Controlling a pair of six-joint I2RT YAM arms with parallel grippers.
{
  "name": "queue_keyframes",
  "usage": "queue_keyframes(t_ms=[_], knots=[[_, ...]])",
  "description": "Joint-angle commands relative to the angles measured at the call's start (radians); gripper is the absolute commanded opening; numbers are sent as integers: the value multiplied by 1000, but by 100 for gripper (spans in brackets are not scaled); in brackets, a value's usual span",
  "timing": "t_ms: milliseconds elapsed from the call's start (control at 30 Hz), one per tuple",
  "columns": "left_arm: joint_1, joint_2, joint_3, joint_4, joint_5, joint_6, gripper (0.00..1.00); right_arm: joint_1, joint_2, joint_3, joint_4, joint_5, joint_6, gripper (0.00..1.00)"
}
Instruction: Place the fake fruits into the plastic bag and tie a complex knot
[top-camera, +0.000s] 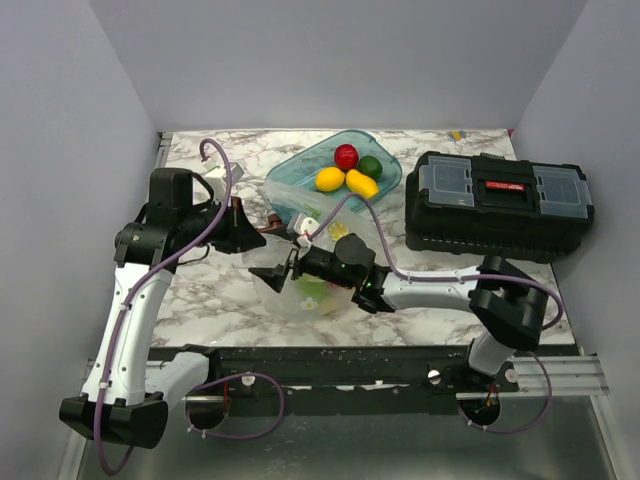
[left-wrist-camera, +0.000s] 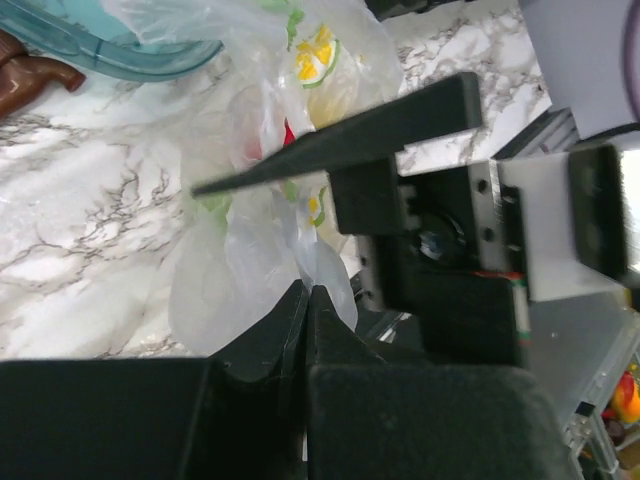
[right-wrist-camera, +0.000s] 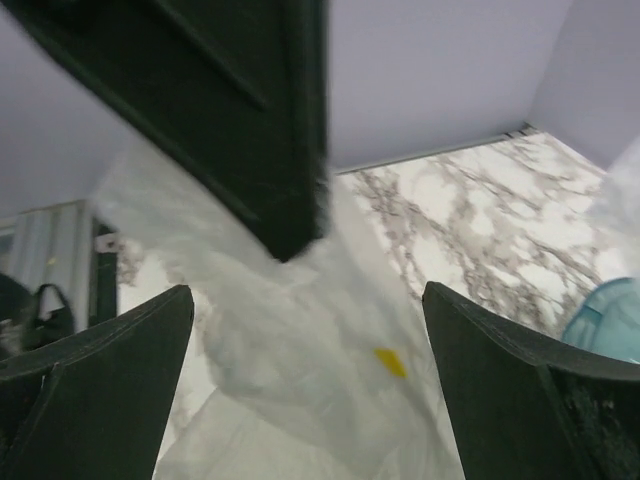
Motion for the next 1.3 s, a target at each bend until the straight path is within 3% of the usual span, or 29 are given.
queue_keyframes(t_ms=[0, 200, 300, 533, 600, 667, 800, 1000, 1133, 1267], knots=[[3, -32, -31, 42, 98, -84, 0, 2, 85, 65, 130, 251, -52, 100], [6, -27, -30, 58, 136, -104, 0, 23, 158, 97, 232, 359, -51, 100], [14, -19, -2, 66, 153, -121, 0, 29, 185, 79, 192, 348, -58, 89], [56, -17, 43, 81, 180, -146, 0, 37, 322, -124, 352, 290, -228, 62], [67, -22, 58, 78, 158, -131, 0, 36, 344, -169, 387, 277, -265, 50], [73, -23, 84, 61, 97, -87, 0, 36, 349, -212, 419, 255, -294, 31], [78, -14, 133, 34, -173, 77, 0, 35, 322, -286, 468, 194, -329, 3], [95, -4, 134, 49, -463, 371, 0, 33, 310, -324, 497, 197, -375, 1], [125, 52, 103, 33, -678, 388, 0, 19, 301, -321, 526, 227, -385, 1], [252, 59, -15, 77, -730, 362, 0, 9, 268, -313, 522, 250, -378, 1]])
